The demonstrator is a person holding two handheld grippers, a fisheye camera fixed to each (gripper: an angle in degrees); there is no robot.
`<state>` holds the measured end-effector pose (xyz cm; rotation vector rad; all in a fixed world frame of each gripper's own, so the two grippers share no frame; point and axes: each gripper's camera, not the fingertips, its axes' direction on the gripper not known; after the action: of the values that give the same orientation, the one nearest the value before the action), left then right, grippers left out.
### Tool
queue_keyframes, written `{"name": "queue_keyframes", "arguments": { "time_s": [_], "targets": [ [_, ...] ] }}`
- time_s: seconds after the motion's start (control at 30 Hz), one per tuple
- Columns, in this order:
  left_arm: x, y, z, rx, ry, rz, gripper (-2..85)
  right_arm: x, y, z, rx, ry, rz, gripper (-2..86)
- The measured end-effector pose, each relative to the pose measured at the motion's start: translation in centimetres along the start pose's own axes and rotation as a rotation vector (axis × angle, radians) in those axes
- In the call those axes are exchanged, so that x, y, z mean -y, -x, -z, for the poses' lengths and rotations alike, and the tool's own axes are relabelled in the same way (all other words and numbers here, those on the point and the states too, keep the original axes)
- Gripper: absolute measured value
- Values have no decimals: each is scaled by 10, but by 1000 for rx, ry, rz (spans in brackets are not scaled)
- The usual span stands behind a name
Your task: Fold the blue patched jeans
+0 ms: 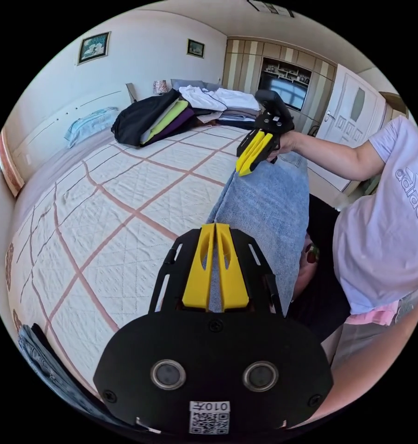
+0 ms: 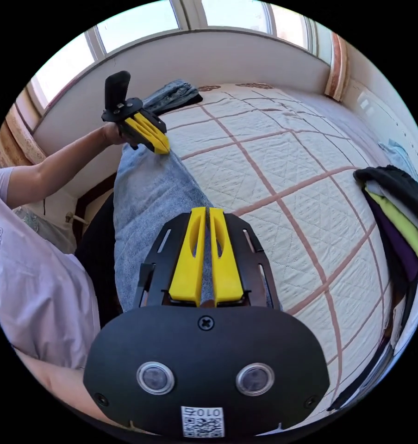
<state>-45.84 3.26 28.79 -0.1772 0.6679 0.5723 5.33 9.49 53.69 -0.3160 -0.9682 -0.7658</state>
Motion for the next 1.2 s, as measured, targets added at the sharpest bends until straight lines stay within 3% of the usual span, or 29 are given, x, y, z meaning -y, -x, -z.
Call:
{"name": "queue_keyframes", "arguments": {
  "time_s": [0.1,0.23,0.33,0.47,0.6,0.77,0.9,0.97,1.03,1.1,1.2],
  "targets": [
    [9,6,-38,-12,200,47,5,4,-11,-21,11,65,-60,45],
    [-7,36,-25,-101,110,274,21,-14,-36,6,86,-64,-171,70],
    [-29,19,21,61,-29,304,26,-52,-43,58,25,-238,-251,90],
    [-53,-28,56,212,-63,289,34,-101,-49,72,-57,-186,-330,87],
    [-77,-27,30,302,122,395,33,-108,-63,37,-118,-72,-402,85],
    [-120,-3,39,216,3,564,15,-105,-64,24,-163,-68,-414,76],
    [-138,-34,75,377,-13,593,37,-115,-38,45,-198,-141,-379,82],
    [-160,-51,102,475,-48,672,49,-127,-38,32,-189,-81,-412,81],
    [-207,-69,136,582,-63,880,65,-132,-40,13,-194,-43,-403,80],
    [-251,-79,155,571,-90,1041,79,-127,-36,22,-206,-60,-435,77],
    [-310,-92,174,551,-156,1194,101,-80,-1,47,-236,-190,-287,76]
  ]
}}
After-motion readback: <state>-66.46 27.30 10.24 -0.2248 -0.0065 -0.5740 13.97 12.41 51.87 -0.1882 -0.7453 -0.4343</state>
